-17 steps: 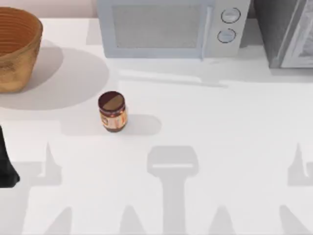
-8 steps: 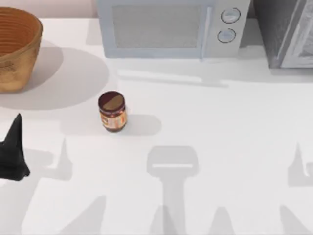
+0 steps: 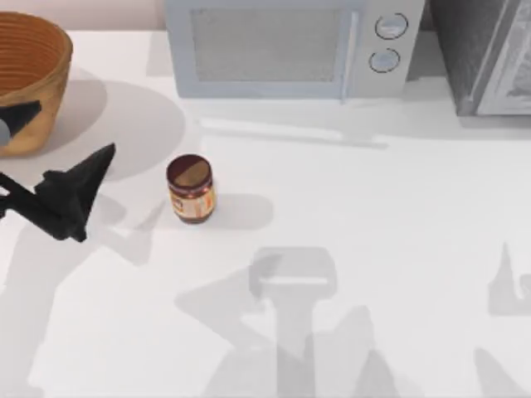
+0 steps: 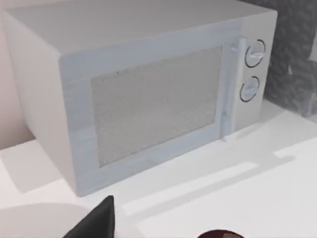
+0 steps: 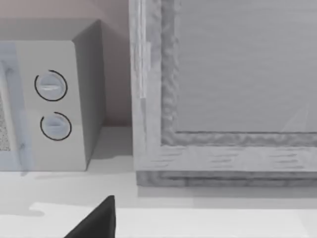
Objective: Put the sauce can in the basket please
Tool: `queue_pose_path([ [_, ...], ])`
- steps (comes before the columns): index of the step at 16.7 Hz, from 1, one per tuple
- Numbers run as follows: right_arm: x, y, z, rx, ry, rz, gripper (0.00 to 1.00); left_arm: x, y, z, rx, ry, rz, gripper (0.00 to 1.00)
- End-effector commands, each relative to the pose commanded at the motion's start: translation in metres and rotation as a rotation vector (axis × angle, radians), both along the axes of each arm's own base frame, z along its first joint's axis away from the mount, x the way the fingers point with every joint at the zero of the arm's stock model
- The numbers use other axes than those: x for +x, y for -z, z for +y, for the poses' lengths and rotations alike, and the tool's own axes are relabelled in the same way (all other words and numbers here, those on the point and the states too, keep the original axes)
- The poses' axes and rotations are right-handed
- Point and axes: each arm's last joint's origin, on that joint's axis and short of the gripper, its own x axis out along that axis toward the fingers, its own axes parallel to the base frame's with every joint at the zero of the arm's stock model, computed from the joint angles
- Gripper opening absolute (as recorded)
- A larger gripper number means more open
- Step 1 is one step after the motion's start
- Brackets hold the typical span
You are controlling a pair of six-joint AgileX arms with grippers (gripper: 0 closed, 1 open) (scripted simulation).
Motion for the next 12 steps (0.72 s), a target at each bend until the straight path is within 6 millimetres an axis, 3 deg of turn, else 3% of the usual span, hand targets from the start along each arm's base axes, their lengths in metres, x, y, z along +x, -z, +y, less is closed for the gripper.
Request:
queue_pose_path([
  [5,0.000,0.000,0.000,0.000,0.000,0.000,1.00,0.082,0.032,0.002,-0.025,0.309,0.022,1.00],
  [9,0.000,0.000,0.000,0.000,0.000,0.000,1.00,0.135,0.089,0.007,-0.058,0.530,0.004,1.00],
  [12,0.000,0.000,0.000,0.000,0.000,0.000,1.00,0.159,0.137,0.011,-0.083,0.664,-0.022,1.00],
])
